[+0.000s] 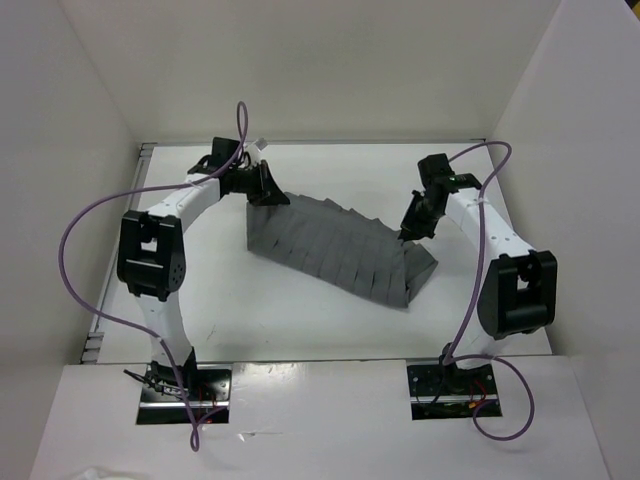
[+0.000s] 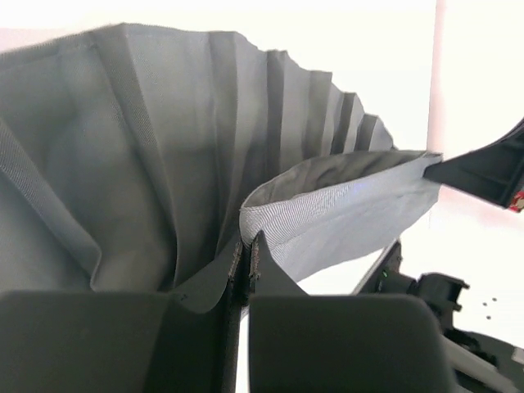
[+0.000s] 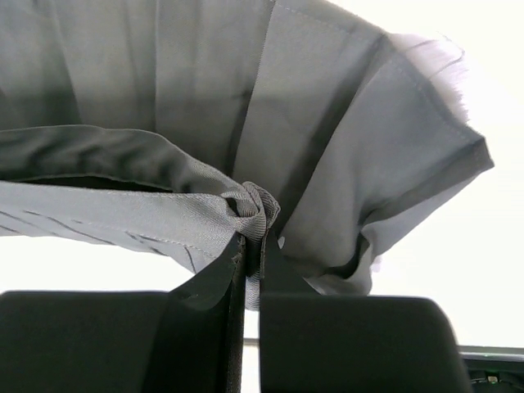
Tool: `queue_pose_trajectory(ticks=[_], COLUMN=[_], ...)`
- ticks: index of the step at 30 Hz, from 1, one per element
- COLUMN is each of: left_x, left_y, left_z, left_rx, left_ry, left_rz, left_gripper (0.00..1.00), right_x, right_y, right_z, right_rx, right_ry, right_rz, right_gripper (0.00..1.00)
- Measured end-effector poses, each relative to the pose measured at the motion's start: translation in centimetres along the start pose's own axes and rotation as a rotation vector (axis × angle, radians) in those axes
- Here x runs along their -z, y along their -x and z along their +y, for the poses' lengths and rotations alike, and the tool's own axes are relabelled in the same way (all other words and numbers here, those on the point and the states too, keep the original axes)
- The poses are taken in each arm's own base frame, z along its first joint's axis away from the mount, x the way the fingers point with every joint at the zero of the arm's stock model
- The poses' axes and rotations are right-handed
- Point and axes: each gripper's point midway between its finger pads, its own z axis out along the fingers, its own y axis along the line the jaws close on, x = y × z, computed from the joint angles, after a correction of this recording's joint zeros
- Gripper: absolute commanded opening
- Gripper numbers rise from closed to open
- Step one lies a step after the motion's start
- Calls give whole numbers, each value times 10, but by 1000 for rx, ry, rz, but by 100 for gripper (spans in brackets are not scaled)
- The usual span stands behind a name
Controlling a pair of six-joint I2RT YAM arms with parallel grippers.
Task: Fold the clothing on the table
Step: Fold the skirt
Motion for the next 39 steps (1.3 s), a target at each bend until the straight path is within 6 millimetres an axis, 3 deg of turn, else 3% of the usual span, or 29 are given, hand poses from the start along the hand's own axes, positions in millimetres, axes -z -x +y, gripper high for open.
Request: queue_pose_trajectory(ticks=[5,10,11,12,13,15,16,17,18,22,25,26,31,34,39], left_x=[-18,-43,-48,-53,-59,-69,-73,-76,-77,-69,-51,-43,10,21,12], left_y=[22,37,40,43,49,65,76,85,93,120,127,125,74,41,-13], left_z=[-6,8,11,13,16,19,21,22,21,22,24,25,39,49,77], left_rx=[-25,-27,-28,-31,-32,-51,-53,-62,-62,-79,-92,-95,-65,-41,30], left_ry=[-19,-3,-1,0,2,8,14,19,22,78,132,148,248,276,311], left_rz=[-19,-28,-31,-35,-42,-81,-110,-132,-155,-242,-276,-287,-257,-221,-113], left_gripper=[2,2,10,29,49,68,87,90,100,100,100,100,100,100,100], right_x=[-11,-24,-26,-27,-27,-28,-28,-28,-27,-24,-18,-15,-9,-14,-61], right_y=[6,26,31,37,44,55,58,61,64,66,63,59,36,24,13], right_z=[-4,-4,-3,-2,-2,-7,-12,-16,-21,-31,-30,-27,17,49,79], right_rx=[-10,-34,-40,-46,-53,-74,-86,-102,-108,-114,-88,-70,48,114,176], right_ry=[-44,-94,-103,-113,-124,-166,-194,-216,-242,-307,-356,-367,-305,-218,-159], right_rz=[-3,-36,-49,-66,-88,-133,-152,-169,-183,-214,-235,-240,-229,-186,-84], right_gripper=[0,0,0,0,6,21,43,45,46,51,51,52,52,52,52])
